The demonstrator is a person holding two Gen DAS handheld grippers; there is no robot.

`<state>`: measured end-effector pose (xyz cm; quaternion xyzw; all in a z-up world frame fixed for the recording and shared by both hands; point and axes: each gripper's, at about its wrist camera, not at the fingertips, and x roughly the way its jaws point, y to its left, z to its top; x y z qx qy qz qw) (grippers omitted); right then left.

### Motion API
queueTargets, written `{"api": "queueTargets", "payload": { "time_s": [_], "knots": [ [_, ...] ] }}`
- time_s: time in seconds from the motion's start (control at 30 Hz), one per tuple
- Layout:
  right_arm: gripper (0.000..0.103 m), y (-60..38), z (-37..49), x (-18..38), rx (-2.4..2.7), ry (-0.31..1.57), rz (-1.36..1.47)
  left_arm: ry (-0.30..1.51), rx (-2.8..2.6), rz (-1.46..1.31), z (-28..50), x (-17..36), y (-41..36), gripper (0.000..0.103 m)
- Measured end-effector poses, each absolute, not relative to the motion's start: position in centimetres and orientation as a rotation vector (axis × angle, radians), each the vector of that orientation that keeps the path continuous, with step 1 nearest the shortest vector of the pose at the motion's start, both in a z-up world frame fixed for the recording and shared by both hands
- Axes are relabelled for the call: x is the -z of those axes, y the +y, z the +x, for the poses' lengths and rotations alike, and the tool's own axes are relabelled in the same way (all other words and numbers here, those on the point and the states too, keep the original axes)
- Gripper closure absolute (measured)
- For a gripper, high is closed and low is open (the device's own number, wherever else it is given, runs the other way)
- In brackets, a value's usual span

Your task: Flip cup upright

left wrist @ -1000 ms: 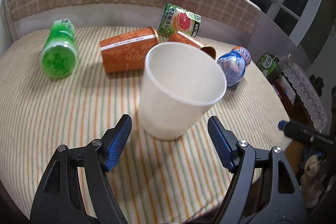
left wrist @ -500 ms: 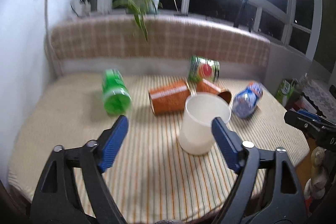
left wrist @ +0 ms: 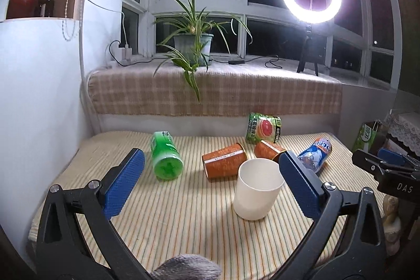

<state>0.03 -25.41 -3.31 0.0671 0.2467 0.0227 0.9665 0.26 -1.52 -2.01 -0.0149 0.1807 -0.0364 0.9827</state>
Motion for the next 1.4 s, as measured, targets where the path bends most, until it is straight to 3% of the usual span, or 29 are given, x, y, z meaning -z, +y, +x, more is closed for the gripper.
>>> {"api": "queueTargets", "payload": {
  "time_s": [1.4],
  "knots": [
    [0.0, -25.42, 0.39, 3.87, -0.053, 0.52, 0.153, 0.348, 0.055, -0.018, -0.15, 1.43, -1.32, 0.0]
  ]
}}
